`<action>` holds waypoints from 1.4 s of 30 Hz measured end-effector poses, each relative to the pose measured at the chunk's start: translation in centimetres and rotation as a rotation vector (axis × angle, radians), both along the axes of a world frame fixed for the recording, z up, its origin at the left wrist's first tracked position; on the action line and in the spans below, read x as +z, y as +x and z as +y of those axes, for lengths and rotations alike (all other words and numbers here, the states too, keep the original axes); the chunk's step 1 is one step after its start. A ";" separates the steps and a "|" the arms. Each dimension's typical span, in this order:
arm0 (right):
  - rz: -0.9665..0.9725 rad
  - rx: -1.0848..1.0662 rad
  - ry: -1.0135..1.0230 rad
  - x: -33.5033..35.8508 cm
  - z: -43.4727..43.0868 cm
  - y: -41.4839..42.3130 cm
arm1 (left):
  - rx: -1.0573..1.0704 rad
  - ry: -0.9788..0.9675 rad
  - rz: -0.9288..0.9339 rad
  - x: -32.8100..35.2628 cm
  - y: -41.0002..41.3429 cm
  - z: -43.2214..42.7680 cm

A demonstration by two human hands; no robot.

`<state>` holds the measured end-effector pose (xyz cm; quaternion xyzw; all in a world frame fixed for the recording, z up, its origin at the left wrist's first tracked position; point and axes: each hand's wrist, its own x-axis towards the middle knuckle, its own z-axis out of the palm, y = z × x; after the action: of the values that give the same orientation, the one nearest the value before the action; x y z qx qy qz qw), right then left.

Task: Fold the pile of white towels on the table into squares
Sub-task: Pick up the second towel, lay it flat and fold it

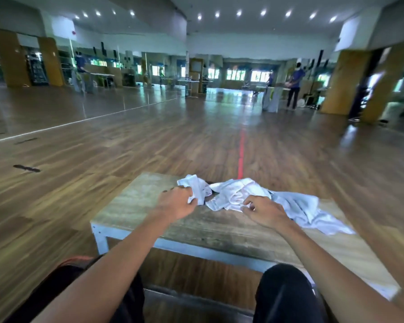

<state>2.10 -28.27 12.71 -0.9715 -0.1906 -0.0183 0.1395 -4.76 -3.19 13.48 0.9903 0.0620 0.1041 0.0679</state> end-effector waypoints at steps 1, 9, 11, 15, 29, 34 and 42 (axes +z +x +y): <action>0.010 -0.040 0.001 -0.3 -1.3 0.1 | -0.035 -0.001 0.003 -0.3 0.7 -1.1; 0.045 -0.188 -0.001 -4.3 -6.0 2.2 | -0.167 -0.060 0.035 -4.4 6.4 -5.8; 0.043 -0.191 0.013 -4.9 -5.7 3.6 | -0.167 -0.084 0.017 -5.4 8.0 -6.1; 0.055 -0.203 0.146 -4.8 -4.2 8.2 | -0.162 -0.174 -0.044 -7.1 12.2 -6.3; -0.171 0.124 -0.233 -8.4 3.8 21.3 | -0.084 -0.269 -0.053 -13.3 23.7 -6.4; -0.145 0.131 -0.186 -9.6 5.2 21.8 | -0.109 -0.215 -0.165 -13.2 23.5 -6.2; -0.326 0.175 -0.009 -6.5 4.7 20.1 | -0.184 -0.128 -0.442 -8.8 21.0 -4.5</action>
<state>22.21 -23.57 6.17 -0.9361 -0.2943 -0.1623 0.1033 16.20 -7.67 4.73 0.9387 -0.0382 0.3073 0.1517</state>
